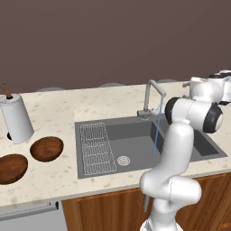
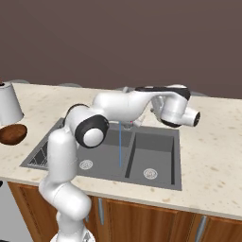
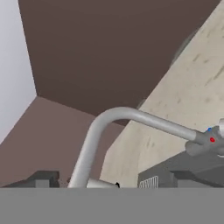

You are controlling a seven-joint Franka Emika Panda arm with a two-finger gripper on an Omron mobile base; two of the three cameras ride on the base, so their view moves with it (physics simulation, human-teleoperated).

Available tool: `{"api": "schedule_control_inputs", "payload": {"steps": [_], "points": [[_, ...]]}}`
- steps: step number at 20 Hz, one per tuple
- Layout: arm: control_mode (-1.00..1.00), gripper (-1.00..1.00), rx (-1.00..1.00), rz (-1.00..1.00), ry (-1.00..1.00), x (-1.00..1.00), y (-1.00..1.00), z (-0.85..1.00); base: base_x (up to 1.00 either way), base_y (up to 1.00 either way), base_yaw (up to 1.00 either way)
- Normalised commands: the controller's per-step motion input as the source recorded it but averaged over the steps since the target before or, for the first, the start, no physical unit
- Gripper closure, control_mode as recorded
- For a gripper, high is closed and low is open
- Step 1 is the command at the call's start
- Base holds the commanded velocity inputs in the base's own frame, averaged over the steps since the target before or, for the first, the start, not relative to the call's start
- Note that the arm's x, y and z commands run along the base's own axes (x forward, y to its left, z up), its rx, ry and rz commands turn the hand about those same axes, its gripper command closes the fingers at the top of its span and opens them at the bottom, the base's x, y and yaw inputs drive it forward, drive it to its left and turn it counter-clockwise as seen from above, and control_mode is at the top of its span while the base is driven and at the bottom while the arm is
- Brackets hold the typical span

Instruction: Rinse each bowl for a few seconds and place them down in the sink or on the counter.

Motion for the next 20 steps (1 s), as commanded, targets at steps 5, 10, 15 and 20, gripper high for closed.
{"api": "schedule_control_inputs", "payload": {"steps": [5, 10, 15, 20], "points": [[-1.0, -1.0, 0.0, 0.03, 0.32, -0.31, 0.24, 0.29, 0.0, 0.0, 0.0], [-1.0, -1.0, 0.0, 0.08, 0.33, -0.32, 0.28, 0.27, 0.0, 0.0, 0.0], [-1.0, -1.0, 0.0, 0.06, 0.39, -0.15, 0.42, 0.22, 0.0, 0.0, 0.0], [-1.0, -1.0, 0.0, 0.06, 0.32, -0.11, 0.49, 0.1, 0.0, 0.0, 0.0]]}}
